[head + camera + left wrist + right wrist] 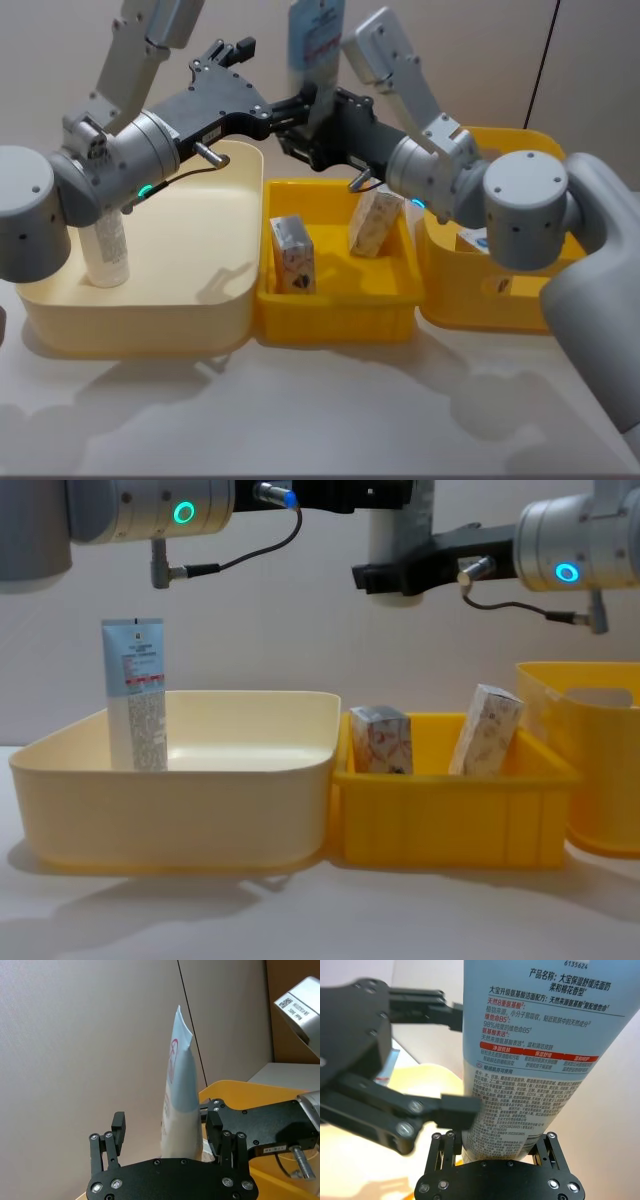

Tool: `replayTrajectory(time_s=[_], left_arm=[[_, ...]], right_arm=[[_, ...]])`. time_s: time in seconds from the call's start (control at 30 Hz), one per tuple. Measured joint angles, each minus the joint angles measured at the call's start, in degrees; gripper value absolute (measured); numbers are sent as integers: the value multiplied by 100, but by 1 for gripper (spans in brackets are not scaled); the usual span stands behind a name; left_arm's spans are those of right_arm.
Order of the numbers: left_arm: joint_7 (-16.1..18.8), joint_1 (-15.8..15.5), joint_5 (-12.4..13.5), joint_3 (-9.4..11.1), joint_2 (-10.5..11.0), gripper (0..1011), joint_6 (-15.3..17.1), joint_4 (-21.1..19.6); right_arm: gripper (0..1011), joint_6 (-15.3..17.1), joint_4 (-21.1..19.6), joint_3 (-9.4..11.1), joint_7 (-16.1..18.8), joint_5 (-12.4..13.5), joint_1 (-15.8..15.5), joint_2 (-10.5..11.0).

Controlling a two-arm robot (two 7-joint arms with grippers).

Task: Bimanual collaborative sorting of washing and personal care products

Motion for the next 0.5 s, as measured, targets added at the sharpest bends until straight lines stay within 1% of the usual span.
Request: replayTrajectory(time_s=[0.2, 0.5], left_arm=[[0, 0, 0, 0, 0, 1003, 0, 0], [0, 0, 0, 0, 0, 1003, 0, 0]], right_arm=[[665, 215, -123, 94, -58, -69, -86, 153], [665, 434, -290, 218, -145, -140, -195, 318]])
